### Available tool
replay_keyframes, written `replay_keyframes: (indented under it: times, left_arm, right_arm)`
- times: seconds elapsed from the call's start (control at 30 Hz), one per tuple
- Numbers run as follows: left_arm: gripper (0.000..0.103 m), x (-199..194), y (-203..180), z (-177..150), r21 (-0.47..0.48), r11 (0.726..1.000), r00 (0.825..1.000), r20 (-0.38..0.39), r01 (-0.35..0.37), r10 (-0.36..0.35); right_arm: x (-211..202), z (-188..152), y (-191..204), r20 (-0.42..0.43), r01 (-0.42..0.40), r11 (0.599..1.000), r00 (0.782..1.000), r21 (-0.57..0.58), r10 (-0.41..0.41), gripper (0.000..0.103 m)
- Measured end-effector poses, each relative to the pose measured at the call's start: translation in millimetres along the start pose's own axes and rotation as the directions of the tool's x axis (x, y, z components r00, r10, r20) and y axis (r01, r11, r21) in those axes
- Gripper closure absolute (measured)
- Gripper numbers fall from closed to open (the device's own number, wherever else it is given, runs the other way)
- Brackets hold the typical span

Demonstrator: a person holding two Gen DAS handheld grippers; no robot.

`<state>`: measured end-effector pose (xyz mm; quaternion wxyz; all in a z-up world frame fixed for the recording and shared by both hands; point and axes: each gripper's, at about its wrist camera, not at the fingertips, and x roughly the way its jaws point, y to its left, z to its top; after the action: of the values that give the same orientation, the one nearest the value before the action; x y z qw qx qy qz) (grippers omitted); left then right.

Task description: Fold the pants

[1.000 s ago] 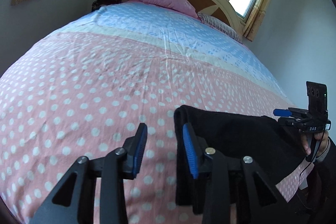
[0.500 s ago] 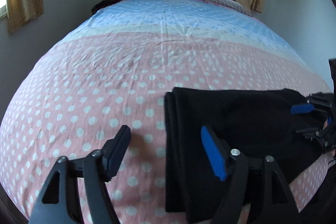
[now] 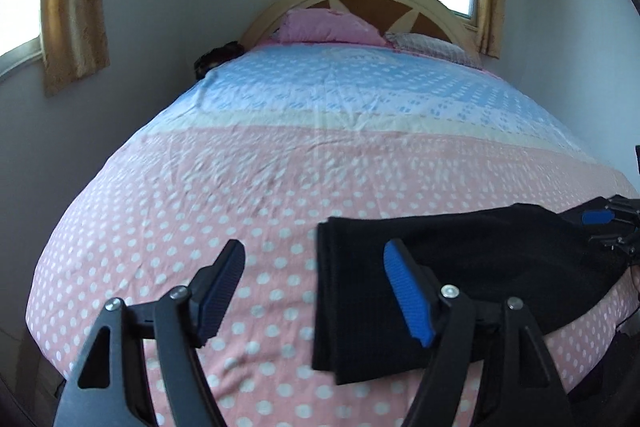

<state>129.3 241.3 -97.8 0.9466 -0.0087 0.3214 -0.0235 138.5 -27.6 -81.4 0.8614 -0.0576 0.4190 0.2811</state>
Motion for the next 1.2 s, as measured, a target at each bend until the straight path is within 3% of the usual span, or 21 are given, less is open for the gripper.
replay_keyframes:
  times: [0.1, 0.2, 0.3, 0.43, 0.53, 0.6, 0.7, 0.77, 0.87, 0.97, 1.03, 1.07, 1.17, 1.2]
  left_arm:
    - [0.028, -0.4, -55.8, 9.9, 0.096, 0.989, 0.994, 0.003, 0.108, -0.109]
    - [0.028, 8.2, -118.8, 11.5, 0.175, 0.955, 0.971, -0.039, 0.240, -0.237]
    - [0.028, 20.1, -184.9, 5.7, 0.253, 0.897, 0.932, -0.106, 0.363, -0.347]
    - [0.028, 23.9, -263.6, -5.5, 0.359, 0.808, 0.884, -0.175, 0.468, -0.434]
    - [0.037, 18.9, -306.6, -10.5, 0.423, 0.745, 0.856, -0.210, 0.516, -0.473]
    - [0.038, 13.5, -327.4, -14.2, 0.468, 0.707, 0.845, -0.229, 0.530, -0.482]
    - [0.043, 12.1, -340.2, -23.4, 0.501, 0.673, 0.837, -0.273, 0.544, -0.474]
    - [0.044, 14.6, -344.2, -31.5, 0.527, 0.666, 0.848, -0.293, 0.528, -0.441]
    - [0.047, 16.1, -341.2, -40.6, 0.550, 0.655, 0.855, -0.314, 0.518, -0.412]
    - [0.047, 17.3, -337.2, -43.7, 0.559, 0.655, 0.861, -0.315, 0.508, -0.399]
    - [0.053, 21.2, -338.8, -45.9, 0.571, 0.654, 0.868, -0.313, 0.496, -0.385]
    - [0.056, 23.1, -339.5, -45.9, 0.566, 0.655, 0.866, -0.318, 0.500, -0.386]
    - [0.075, 23.4, -337.8, -41.0, 0.535, 0.661, 0.850, -0.325, 0.526, -0.414]
    - [0.085, 22.7, -337.3, -39.9, 0.527, 0.659, 0.844, -0.328, 0.537, -0.425]
  right_arm:
    - [-42.8, -22.5, -37.1, 0.051, 0.066, 0.992, 0.996, 0.108, -0.071, 0.040]
    - [-84.4, -48.6, -79.4, 0.094, 0.130, 0.961, 0.983, 0.244, -0.156, 0.040]
    - [-126.1, -82.5, -122.1, 0.104, 0.208, 0.892, 0.957, 0.401, -0.270, 0.040]
    - [-166.2, -129.4, -172.5, 0.066, 0.288, 0.764, 0.916, 0.577, -0.396, 0.040]
    - [-184.9, -156.2, -198.0, 0.061, 0.289, 0.688, 0.898, 0.666, -0.436, 0.040]
    - [-187.3, -169.1, -206.2, 0.081, 0.230, 0.668, 0.913, 0.708, -0.400, 0.040]
    - [-171.0, -175.4, -203.4, 0.115, 0.101, 0.691, 0.959, 0.716, -0.260, 0.040]
    - [-154.7, -175.4, -194.9, 0.145, -0.005, 0.700, 0.979, 0.714, -0.141, 0.040]
    - [-136.7, -167.4, -177.8, 0.135, -0.057, 0.704, 0.989, 0.707, -0.056, 0.041]
    - [-122.5, -160.2, -174.5, 0.129, -0.071, 0.696, 0.991, 0.715, -0.031, 0.051]
    - [-115.6, -158.9, -172.7, 0.127, -0.076, 0.676, 0.992, 0.733, -0.026, 0.056]
    - [-112.1, -157.2, -173.1, 0.128, -0.075, 0.672, 0.991, 0.737, -0.030, 0.064]
    - [-105.9, -151.1, -172.2, 0.124, -0.056, 0.672, 0.991, 0.738, -0.053, 0.086]
    - [-105.5, -152.5, -170.7, 0.121, -0.053, 0.670, 0.991, 0.741, -0.056, 0.095]
